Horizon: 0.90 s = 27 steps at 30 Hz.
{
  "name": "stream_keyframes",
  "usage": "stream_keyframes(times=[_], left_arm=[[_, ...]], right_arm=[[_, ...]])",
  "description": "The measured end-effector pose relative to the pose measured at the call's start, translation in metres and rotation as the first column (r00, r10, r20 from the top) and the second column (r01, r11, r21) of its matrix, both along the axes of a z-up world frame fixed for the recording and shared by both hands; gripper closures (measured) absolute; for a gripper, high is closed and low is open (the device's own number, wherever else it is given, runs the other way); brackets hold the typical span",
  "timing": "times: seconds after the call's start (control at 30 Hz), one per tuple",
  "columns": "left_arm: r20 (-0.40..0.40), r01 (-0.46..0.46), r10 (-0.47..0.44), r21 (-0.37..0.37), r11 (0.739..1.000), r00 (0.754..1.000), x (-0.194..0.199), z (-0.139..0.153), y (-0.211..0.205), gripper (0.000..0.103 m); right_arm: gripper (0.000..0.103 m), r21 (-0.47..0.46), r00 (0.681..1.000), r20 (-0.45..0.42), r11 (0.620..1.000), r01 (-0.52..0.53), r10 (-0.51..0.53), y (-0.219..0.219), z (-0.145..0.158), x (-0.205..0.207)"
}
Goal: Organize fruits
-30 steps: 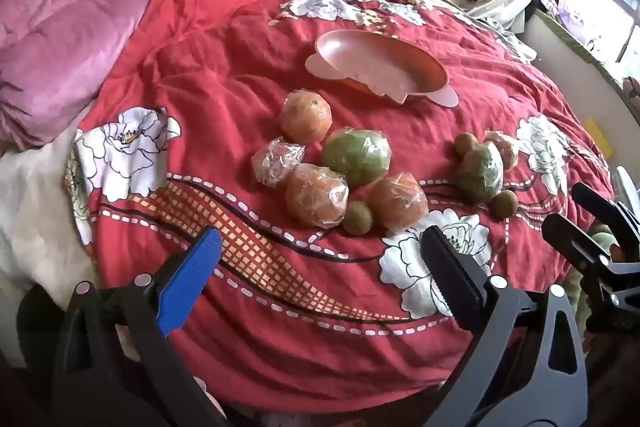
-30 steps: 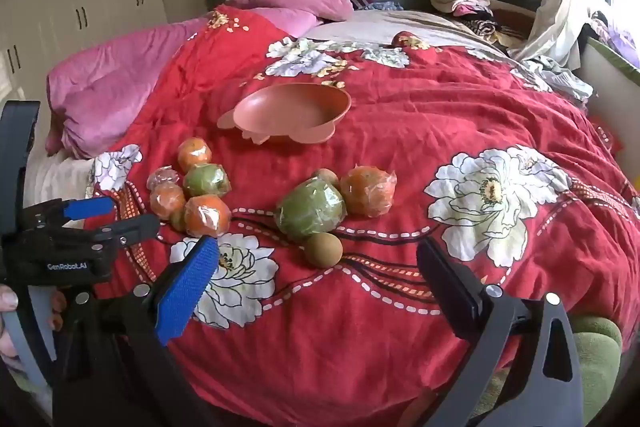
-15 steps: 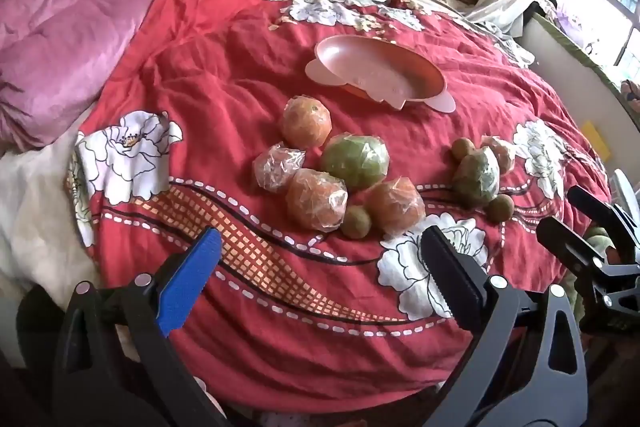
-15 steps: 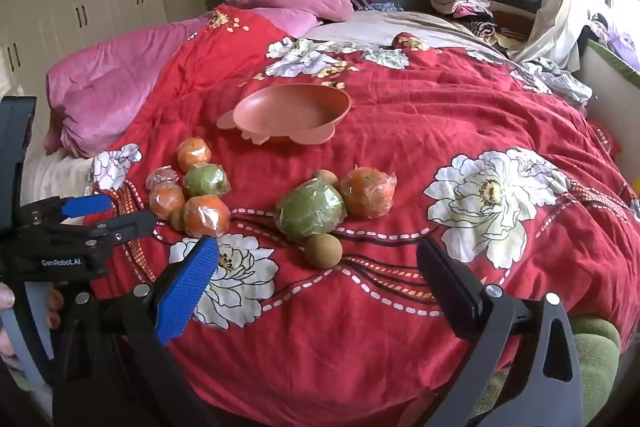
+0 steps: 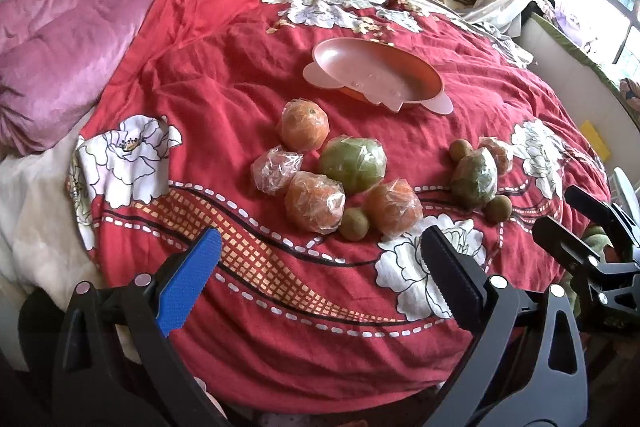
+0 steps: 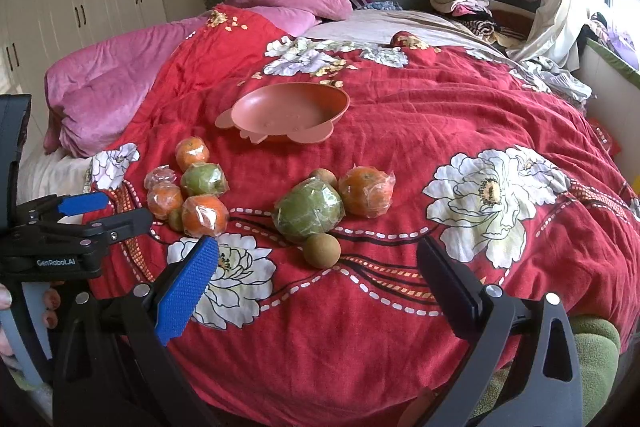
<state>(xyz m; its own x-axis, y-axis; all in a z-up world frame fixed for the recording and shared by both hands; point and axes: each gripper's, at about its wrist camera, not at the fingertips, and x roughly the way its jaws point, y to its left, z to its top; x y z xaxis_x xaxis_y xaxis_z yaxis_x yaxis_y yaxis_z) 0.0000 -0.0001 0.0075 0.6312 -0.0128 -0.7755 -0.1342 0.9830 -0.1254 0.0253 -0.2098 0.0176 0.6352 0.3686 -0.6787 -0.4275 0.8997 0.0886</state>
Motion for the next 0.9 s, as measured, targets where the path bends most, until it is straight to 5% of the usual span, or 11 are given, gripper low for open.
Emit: stream_keyframes(times=[0.9], left_arm=[[0.005, 0.002, -0.002, 0.001, 1.0, 1.0, 0.0017, 0.004, 0.0005, 0.009]], right_arm=[[0.004, -0.002, 1.0, -0.003, 1.0, 0.0, 0.0, -0.0004, -0.002, 0.0003]])
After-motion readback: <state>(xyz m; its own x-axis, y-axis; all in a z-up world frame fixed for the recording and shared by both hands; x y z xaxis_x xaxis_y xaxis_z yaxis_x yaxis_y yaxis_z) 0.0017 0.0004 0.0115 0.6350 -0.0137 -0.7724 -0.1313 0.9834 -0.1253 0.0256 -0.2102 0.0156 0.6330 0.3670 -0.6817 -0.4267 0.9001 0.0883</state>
